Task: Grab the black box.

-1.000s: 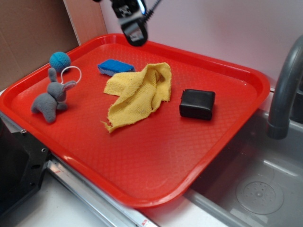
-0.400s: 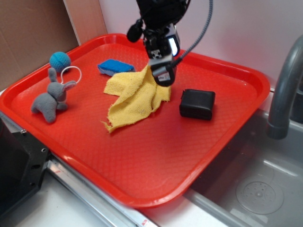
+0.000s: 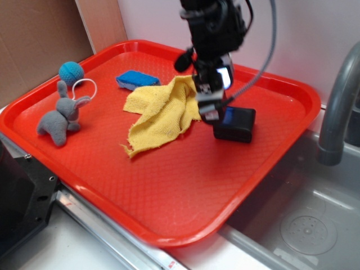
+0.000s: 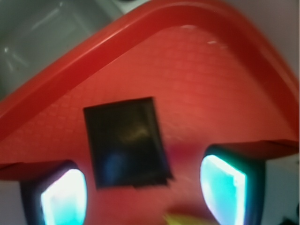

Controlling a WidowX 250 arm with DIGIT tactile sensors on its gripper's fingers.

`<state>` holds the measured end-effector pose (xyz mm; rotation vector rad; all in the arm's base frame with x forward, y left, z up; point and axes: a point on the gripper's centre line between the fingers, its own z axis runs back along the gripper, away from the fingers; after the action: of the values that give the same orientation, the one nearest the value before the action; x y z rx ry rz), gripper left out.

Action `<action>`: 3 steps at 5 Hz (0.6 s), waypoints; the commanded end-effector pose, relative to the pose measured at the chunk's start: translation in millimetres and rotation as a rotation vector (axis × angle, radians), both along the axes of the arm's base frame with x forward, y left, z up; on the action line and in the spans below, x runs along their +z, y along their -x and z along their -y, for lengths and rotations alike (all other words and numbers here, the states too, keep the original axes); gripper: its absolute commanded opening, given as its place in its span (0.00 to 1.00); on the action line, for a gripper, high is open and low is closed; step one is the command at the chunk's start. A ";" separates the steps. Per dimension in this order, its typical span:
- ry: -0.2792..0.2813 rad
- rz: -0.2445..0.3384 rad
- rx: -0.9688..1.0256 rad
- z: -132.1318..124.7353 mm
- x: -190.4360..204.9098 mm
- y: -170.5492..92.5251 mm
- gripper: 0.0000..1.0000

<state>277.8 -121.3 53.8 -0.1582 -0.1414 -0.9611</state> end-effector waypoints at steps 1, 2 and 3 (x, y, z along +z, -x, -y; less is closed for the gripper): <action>0.026 0.038 -0.063 23.1 4.4 -0.5 1.00; -0.020 0.029 -0.027 23.0 -5.8 -4.2 1.00; -0.041 0.030 -0.016 23.5 -10.2 -6.3 1.00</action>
<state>280.3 -130.9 27.6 -0.1123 -0.0921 -0.9637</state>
